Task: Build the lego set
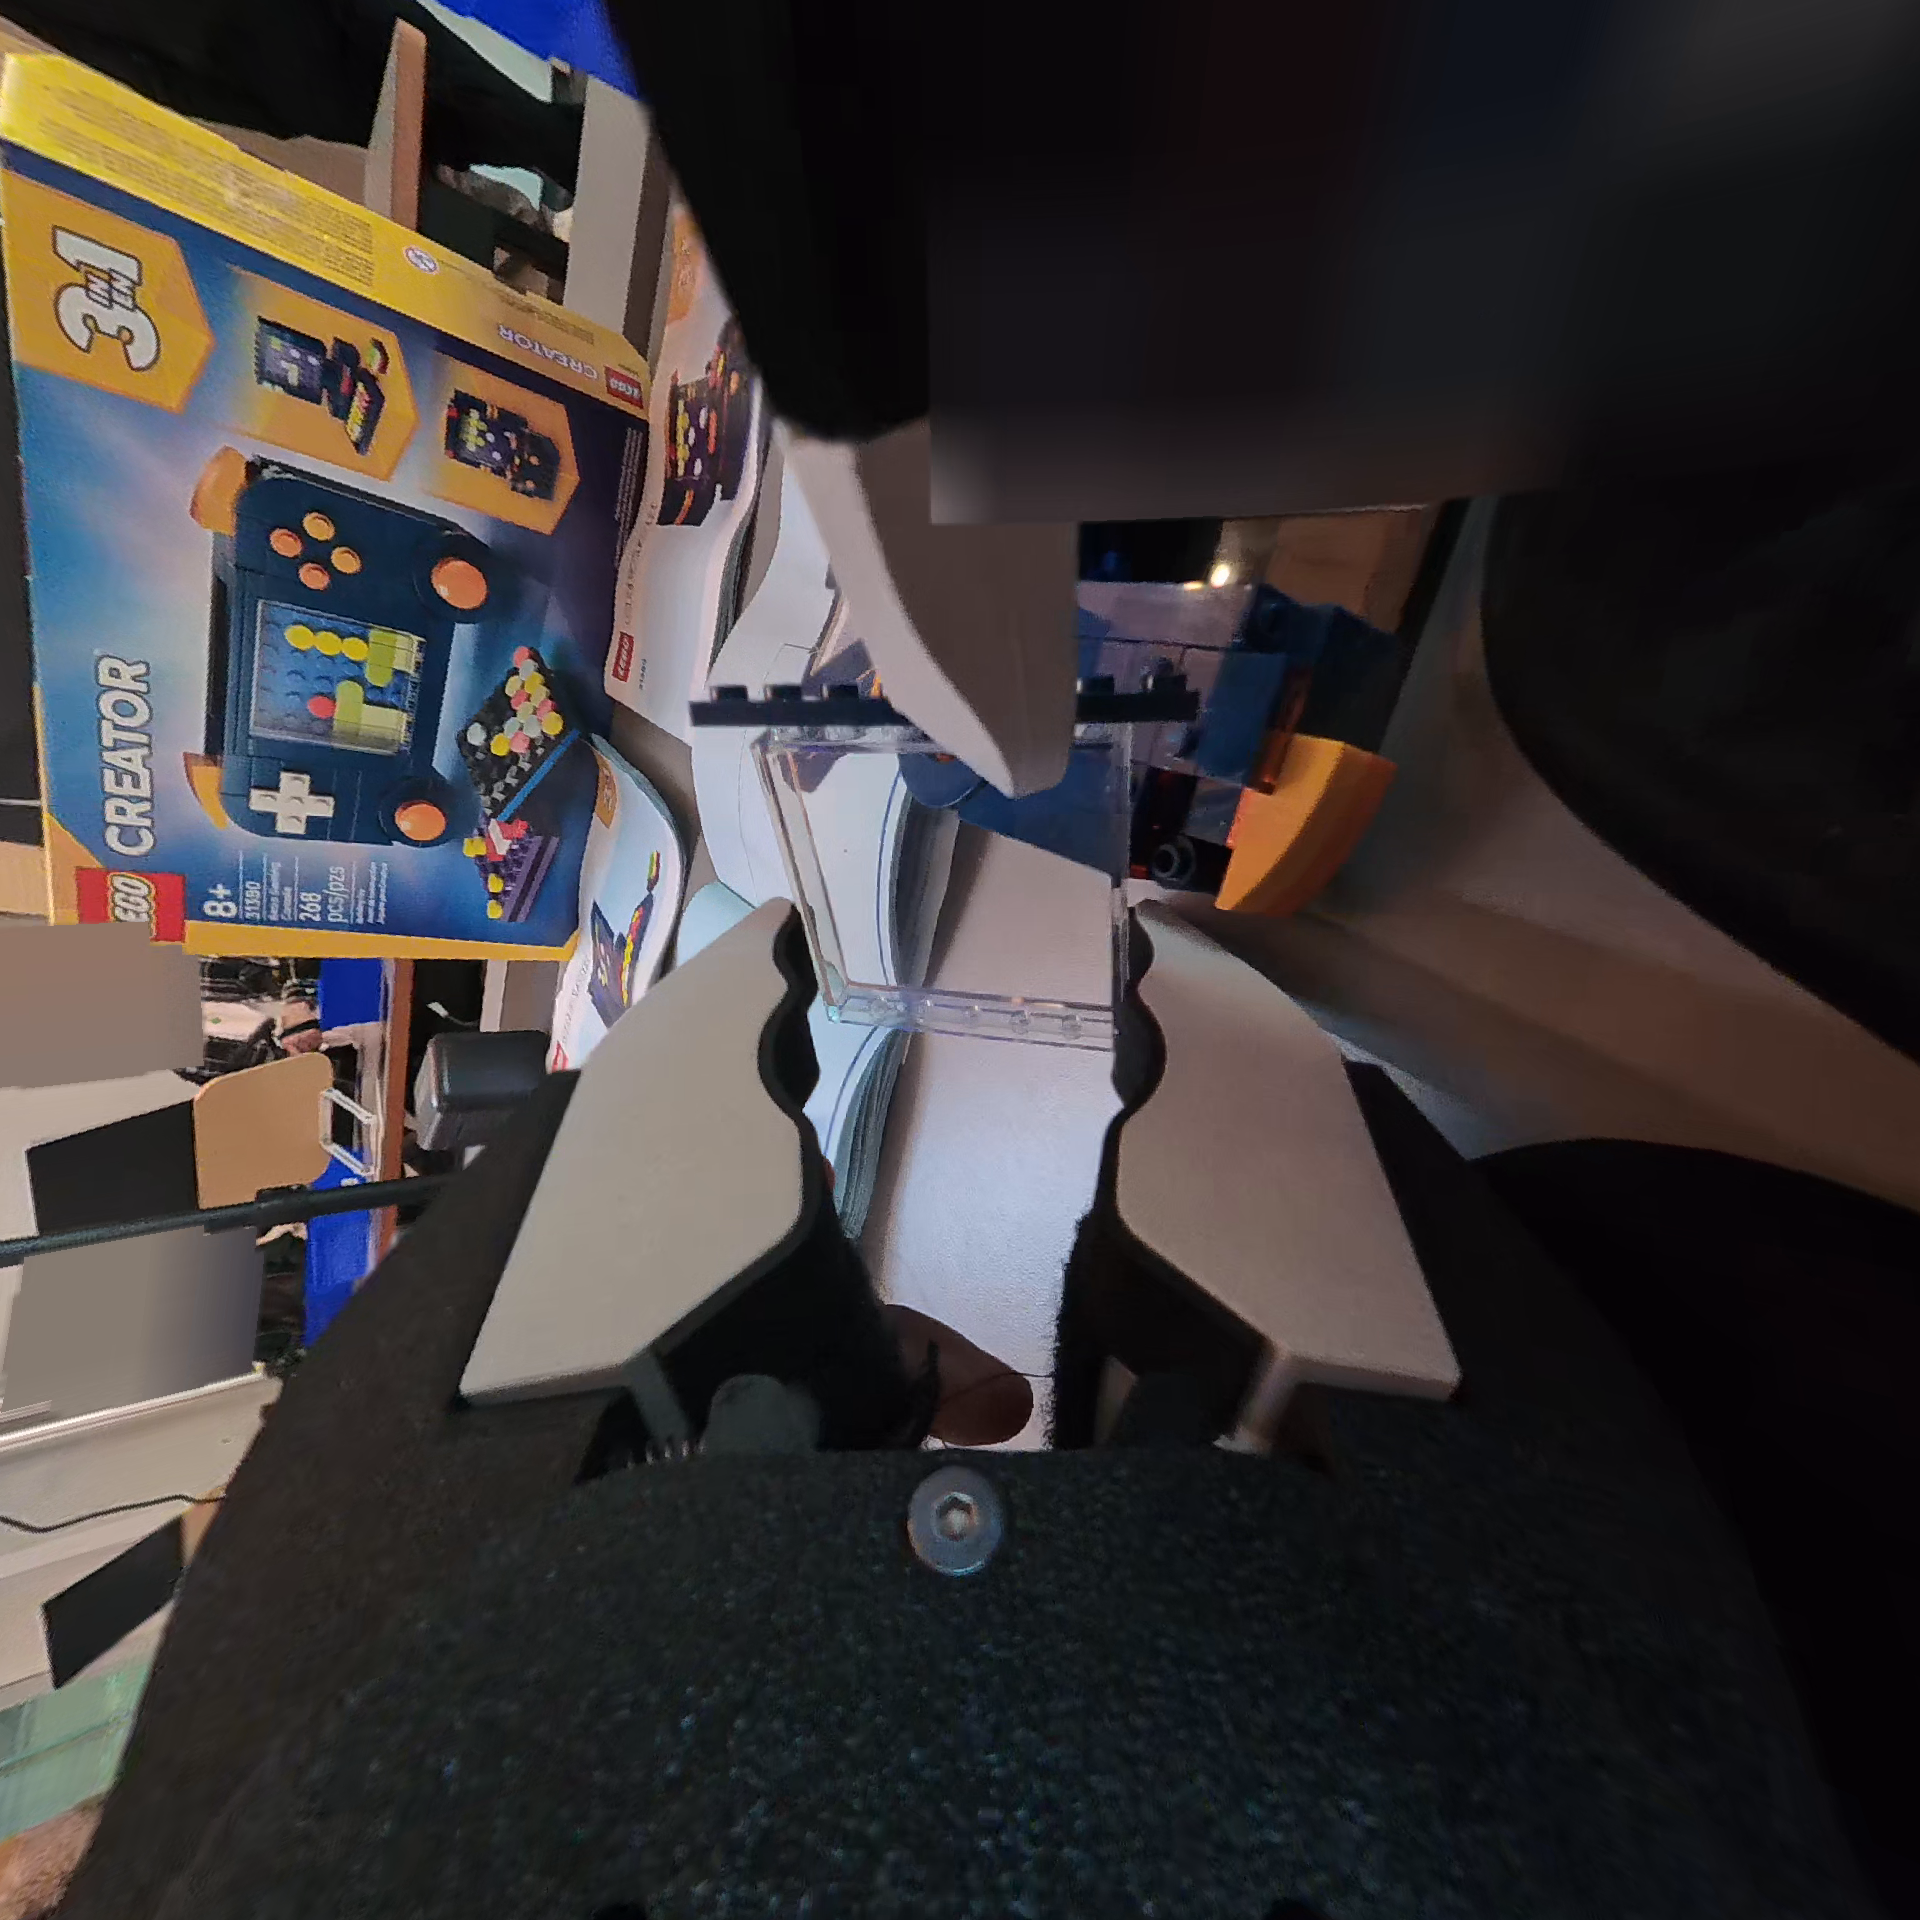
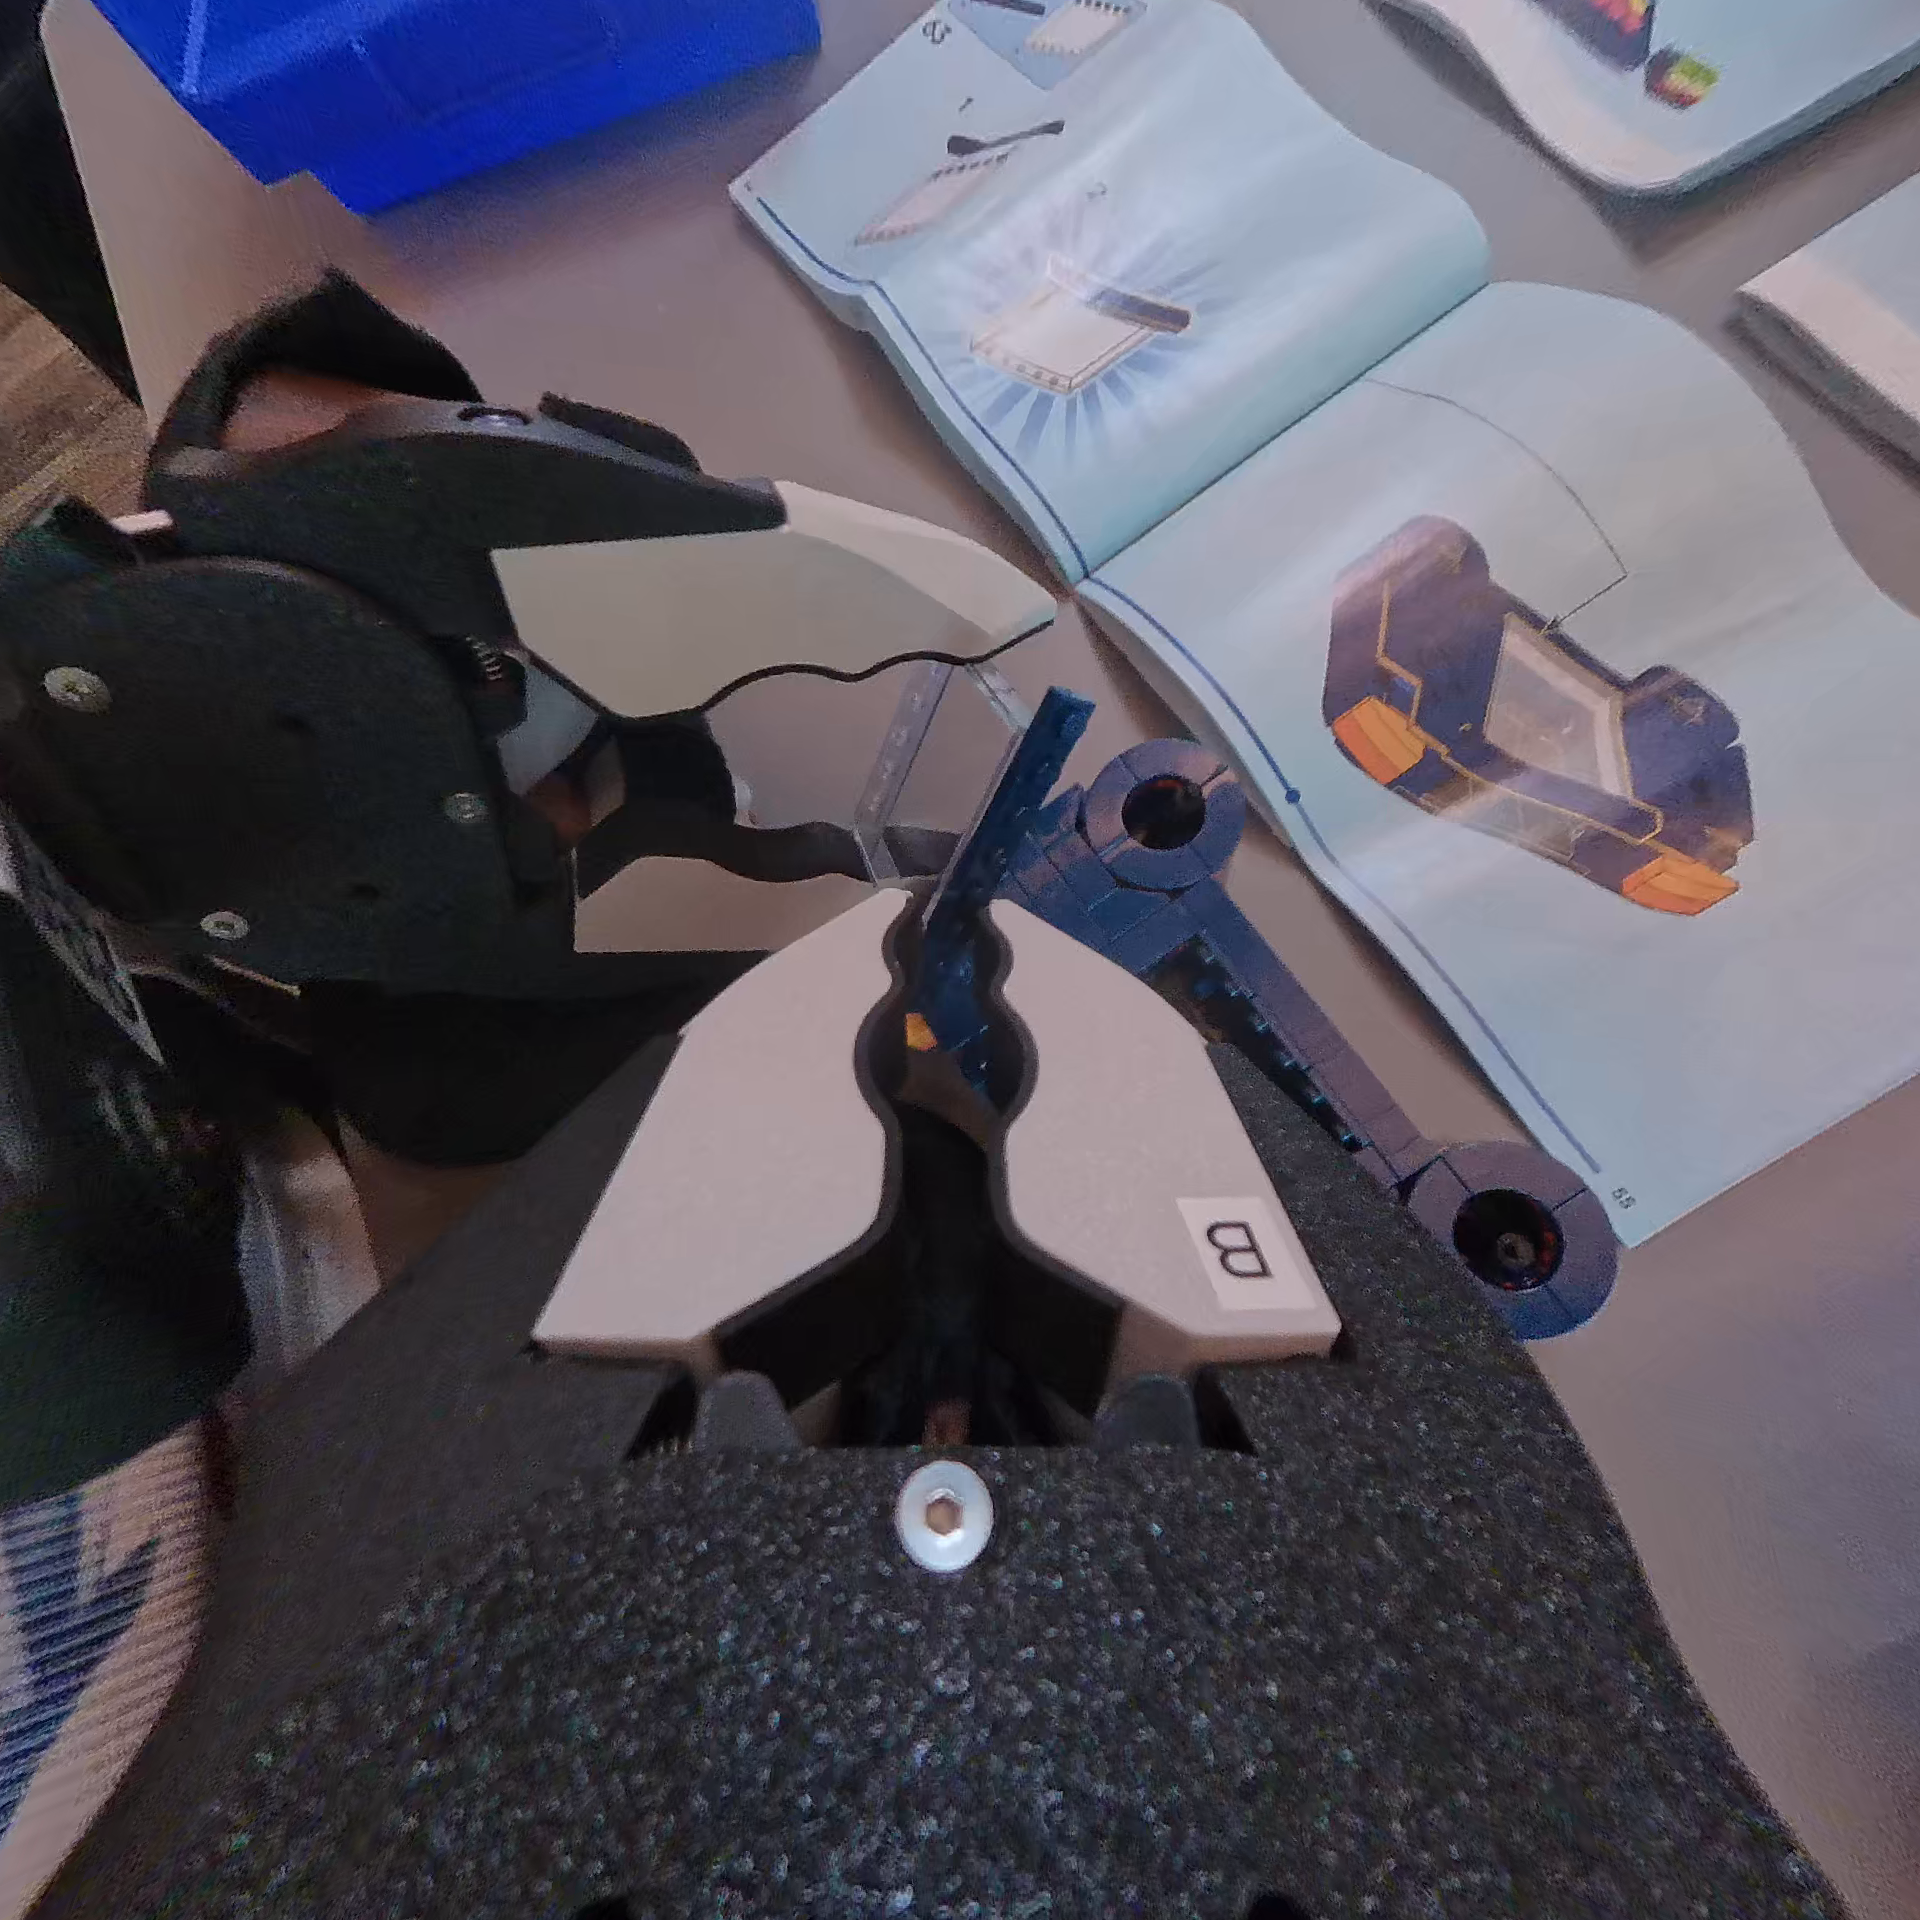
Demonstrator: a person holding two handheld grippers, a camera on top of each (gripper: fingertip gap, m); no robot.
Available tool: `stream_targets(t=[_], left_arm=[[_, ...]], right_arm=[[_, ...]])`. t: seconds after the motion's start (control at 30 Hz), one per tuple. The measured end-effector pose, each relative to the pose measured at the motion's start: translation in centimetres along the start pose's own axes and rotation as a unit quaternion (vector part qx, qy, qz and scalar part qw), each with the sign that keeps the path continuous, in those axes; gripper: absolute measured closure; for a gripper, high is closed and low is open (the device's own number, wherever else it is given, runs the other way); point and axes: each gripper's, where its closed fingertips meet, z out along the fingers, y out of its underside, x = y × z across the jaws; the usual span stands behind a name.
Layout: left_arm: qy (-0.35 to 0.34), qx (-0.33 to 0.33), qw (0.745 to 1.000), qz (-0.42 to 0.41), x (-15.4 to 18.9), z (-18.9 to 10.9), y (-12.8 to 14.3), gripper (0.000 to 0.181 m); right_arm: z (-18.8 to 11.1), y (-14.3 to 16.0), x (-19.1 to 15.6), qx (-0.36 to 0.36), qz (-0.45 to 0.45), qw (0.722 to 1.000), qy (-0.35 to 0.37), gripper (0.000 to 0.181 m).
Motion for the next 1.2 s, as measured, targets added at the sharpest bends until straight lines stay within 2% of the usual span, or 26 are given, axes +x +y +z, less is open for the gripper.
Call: stream_targets(t=[0.1,0.17,0.23,0.27,0.3,0.37,0.4,0.5,0.57,0.6,0.63,0.67,0.73,0.83,1.0,1.03,1.07,1.13,1.2], left_arm=[[0.008,0.019,0.999,-0.046,-0.7,-0.1,-0.1,0.125],[0.027,0.055,0.994,-0.094,-1.2,-0.5,-0.5,0.125],[0.085,0.12,0.974,-0.174,-1.4,-1.1,-1.3,0.125],[0.131,0.169,0.95,-0.226,-1.6,-1.9,-2.1,0.125],[0.18,0.224,0.914,-0.287,-2.1,-3.0,-3.0,0.125],[0.283,0.327,0.82,-0.376,-3.5,-6.0,-4.5,0.125],[0.327,0.369,0.774,-0.397,-4.2,-7.4,-4.9,0.126],[0.426,0.445,0.66,-0.43,-5.6,-10.5,-5.2,0.125],[0.483,0.49,0.574,-0.445,-6.5,-12.5,-5.5,0.125],[0.505,0.505,0.538,-0.447,-6.8,-13.2,-5.5,0.125],[0.515,0.514,0.52,-0.447,-7.1,-13.6,-5.5,0.125],[0.518,0.519,0.516,-0.443,-7.1,-13.8,-5.6,0.125],[0.517,0.517,0.534,-0.425,-6.9,-13.7,-5.8,0.126],[0.517,0.492,0.558,-0.423,-6.4,-12.7,-5.4,0.125],[0.51,0.446,0.588,-0.442,-4.6,-11.1,-4.3,0.125],[0.502,0.442,0.6,-0.438,-4.3,-11.0,-4.2,0.125],[0.486,0.433,0.623,-0.434,-4.0,-10.6,-4.0,0.125],[0.434,0.417,0.682,-0.415,-3.6,-9.6,-3.4,0.125],[0.394,0.415,0.714,-0.404,-3.8,-9.1,-3.0,0.125]], right_arm=[[-0.5,-1.3,-0.1,0.032,-0.002,0.999,0.0,0.172],[-1.2,-2.3,-0.5,0.061,-0.008,0.998,-0.015,0.168],[-3.2,-4.6,-1.7,0.142,-0.039,0.987,-0.062,0.15],[-4.7,-5.9,-2.4,0.196,-0.066,0.974,-0.088,0.135],[-6.3,-7.0,-3.0,0.245,-0.1,0.959,-0.105,0.116],[-9.0,-8.2,-4.5,0.328,-0.197,0.916,-0.123,0.109],[-9.8,-8.4,-5.2,0.352,-0.246,0.895,-0.119,0.111],[-9.1,-8.6,-5.9,0.344,-0.37,0.86,-0.076,0.113],[-8.3,-9.5,-6.3,0.339,-0.418,0.841,-0.054,0.11],[-7.8,-10.0,-6.6,0.334,-0.439,0.833,-0.045,0.105],[-7.3,-10.5,-6.9,0.326,-0.457,0.827,-0.039,0.102],[-6.8,-10.9,-7.2,0.317,-0.473,0.821,-0.036,0.1],[-6.2,-11.6,-7.9,0.305,-0.492,0.814,-0.05,0.101],[-5.4,-11.3,-7.9,0.285,-0.491,0.819,-0.087,0.107],[-5.7,-10.4,-6.7,0.303,-0.45,0.832,-0.114,0.117],[-5.8,-10.3,-6.5,0.306,-0.437,0.836,-0.126,0.124],[-5.7,-10.3,-6.2,0.301,-0.42,0.845,-0.138,0.13],[-4.7,-10.7,-4.3,0.262,-0.366,0.88,-0.148,0.133],[-3.0,-11.5,-1.7,0.206,-0.307,0.919,-0.138,0.142]])
